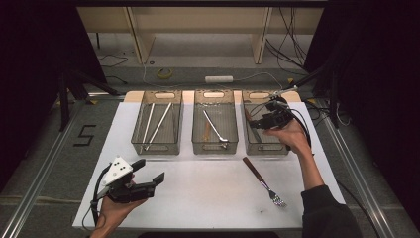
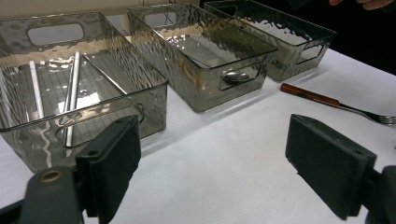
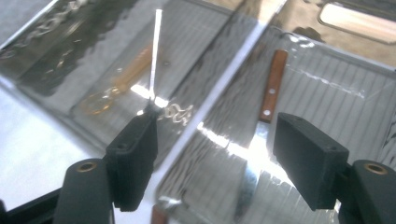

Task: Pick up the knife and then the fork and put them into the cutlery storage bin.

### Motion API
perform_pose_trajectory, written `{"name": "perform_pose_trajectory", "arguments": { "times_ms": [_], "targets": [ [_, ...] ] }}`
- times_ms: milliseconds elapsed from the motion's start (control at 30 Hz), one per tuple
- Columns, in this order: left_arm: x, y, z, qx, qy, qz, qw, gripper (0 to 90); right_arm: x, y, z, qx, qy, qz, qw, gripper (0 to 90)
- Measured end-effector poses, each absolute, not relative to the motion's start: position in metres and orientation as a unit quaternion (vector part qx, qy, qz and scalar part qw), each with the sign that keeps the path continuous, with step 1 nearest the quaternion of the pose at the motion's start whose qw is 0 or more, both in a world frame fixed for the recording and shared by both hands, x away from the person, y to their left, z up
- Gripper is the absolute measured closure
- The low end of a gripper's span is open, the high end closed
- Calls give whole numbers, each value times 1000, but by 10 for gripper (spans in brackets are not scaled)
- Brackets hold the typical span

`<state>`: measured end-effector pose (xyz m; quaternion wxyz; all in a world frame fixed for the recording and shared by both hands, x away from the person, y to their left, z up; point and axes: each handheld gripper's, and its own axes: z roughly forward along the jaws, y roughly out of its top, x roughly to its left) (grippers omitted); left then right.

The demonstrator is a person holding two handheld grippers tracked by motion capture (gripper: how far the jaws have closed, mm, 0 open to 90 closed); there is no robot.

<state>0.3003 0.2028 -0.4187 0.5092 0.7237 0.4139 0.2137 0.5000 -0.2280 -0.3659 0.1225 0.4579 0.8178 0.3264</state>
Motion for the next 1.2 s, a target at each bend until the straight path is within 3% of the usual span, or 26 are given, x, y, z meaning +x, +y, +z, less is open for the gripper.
{"name": "perform_pose_trajectory", "arguments": {
  "times_ms": [533,1200],
  "targets": [
    [300,203,-419,723,415,214,509,176,438,-223,-356,409,833,349,132,275],
    [299,202,-419,726,413,215,506,175,421,-220,-365,389,857,319,114,263]
  ]
}}
